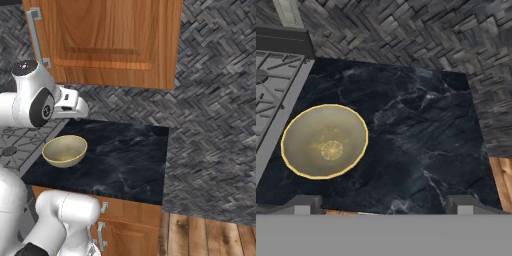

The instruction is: Open the cabinet and move the ladle to the pot. Then close the cabinet.

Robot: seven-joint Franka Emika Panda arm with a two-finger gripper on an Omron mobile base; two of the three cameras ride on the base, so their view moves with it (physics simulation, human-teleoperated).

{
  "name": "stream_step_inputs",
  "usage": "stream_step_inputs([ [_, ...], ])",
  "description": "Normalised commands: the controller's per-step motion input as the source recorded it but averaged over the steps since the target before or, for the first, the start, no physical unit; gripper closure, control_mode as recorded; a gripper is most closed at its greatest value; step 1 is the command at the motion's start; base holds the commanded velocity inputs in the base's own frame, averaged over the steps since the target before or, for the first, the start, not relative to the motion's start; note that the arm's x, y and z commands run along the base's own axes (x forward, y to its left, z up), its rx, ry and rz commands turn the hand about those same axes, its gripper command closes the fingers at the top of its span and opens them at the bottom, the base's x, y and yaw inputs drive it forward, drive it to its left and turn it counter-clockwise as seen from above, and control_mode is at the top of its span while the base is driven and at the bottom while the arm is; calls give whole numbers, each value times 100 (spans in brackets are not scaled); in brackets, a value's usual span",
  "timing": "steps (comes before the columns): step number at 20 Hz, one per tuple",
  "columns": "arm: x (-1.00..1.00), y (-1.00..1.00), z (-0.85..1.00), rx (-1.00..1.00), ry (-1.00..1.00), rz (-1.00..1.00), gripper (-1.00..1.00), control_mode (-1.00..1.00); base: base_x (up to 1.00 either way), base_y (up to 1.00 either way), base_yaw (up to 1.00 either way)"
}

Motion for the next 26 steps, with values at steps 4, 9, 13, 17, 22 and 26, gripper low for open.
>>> stream_step_inputs([
  [4,-24,19,45,0,0,0,-100,-100,0,0,0],
  [9,-18,16,42,3,-8,0,-100,-100,0,0,0],
  [13,-10,16,32,0,-2,0,-100,-100,0,0,0],
  [17,-1,9,55,0,0,0,-100,-100,0,0,0],
  [22,-1,6,57,0,-1,0,-100,-100,0,0,0],
  [26,0,24,39,1,-1,0,-100,-100,0,0,0],
])
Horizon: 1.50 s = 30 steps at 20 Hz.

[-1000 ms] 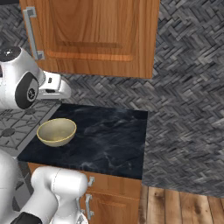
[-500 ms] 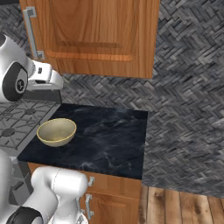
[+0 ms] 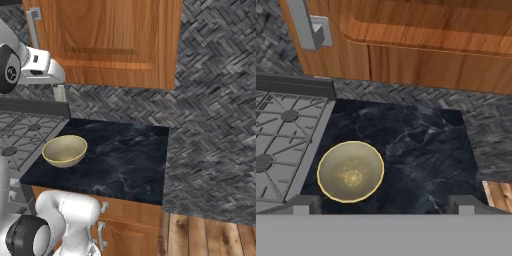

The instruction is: Open the cabinet and move the ladle to the pot. Then close the cabinet.

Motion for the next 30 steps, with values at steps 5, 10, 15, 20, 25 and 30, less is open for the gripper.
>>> stream_step_inputs([
  [5,0,29,33,2,-5,0,-100,-100,0,0,0],
  [10,2,21,21,12,0,2,-100,-100,0,0,0],
  [15,18,32,12,4,-3,1,-100,-100,0,0,0],
  [20,13,17,8,-2,-20,0,-100,-100,0,0,0],
  [25,18,1,2,-8,-17,0,-100,-100,0,0,0],
  [30,21,2,0,0,-5,0,-100,-100,0,0,0],
])
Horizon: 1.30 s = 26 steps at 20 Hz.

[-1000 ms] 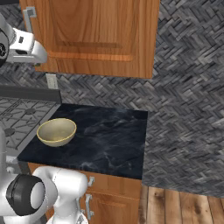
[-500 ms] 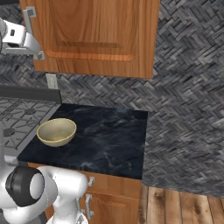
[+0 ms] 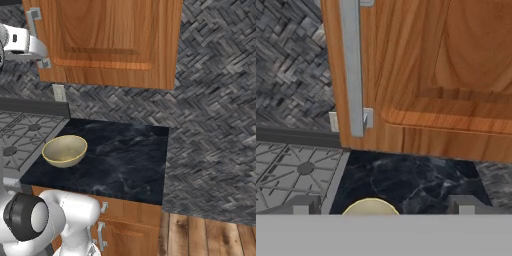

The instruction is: Open the cabinet and move the ladle to the pot. Then close the cabinet.

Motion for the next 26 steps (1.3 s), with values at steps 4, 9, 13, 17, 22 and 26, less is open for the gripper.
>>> stream_step_inputs([
  [4,16,8,0,4,0,0,-100,-100,0,0,0],
  [9,13,17,0,0,0,0,-100,-100,0,0,0],
  [13,18,16,0,0,-2,0,-100,-100,0,0,0],
  [17,27,6,0,0,-2,0,-100,-100,0,0,0],
  [22,37,7,0,0,-4,0,-100,-100,0,0,0],
  [26,37,8,0,0,-4,0,-100,-100,0,0,0],
])
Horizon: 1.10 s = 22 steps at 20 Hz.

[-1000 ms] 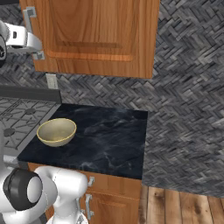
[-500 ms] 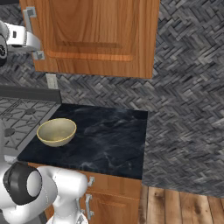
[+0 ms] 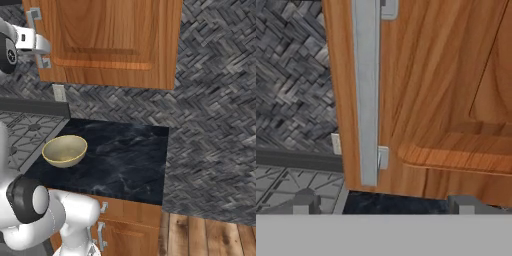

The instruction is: Open the cabinet and move the ladle to the pot. Then close the cabinet.

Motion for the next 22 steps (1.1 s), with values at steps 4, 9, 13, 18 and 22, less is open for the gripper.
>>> stream_step_inputs([
  [4,34,5,0,0,-4,0,-100,-100,0,0,0],
  [9,28,0,0,0,-4,0,-100,-100,0,0,0],
  [13,33,2,0,0,-2,0,-100,-100,0,0,0],
  [18,32,7,0,0,0,0,-100,-100,0,0,0],
  [22,30,8,0,0,0,0,-100,-100,0,0,0],
])
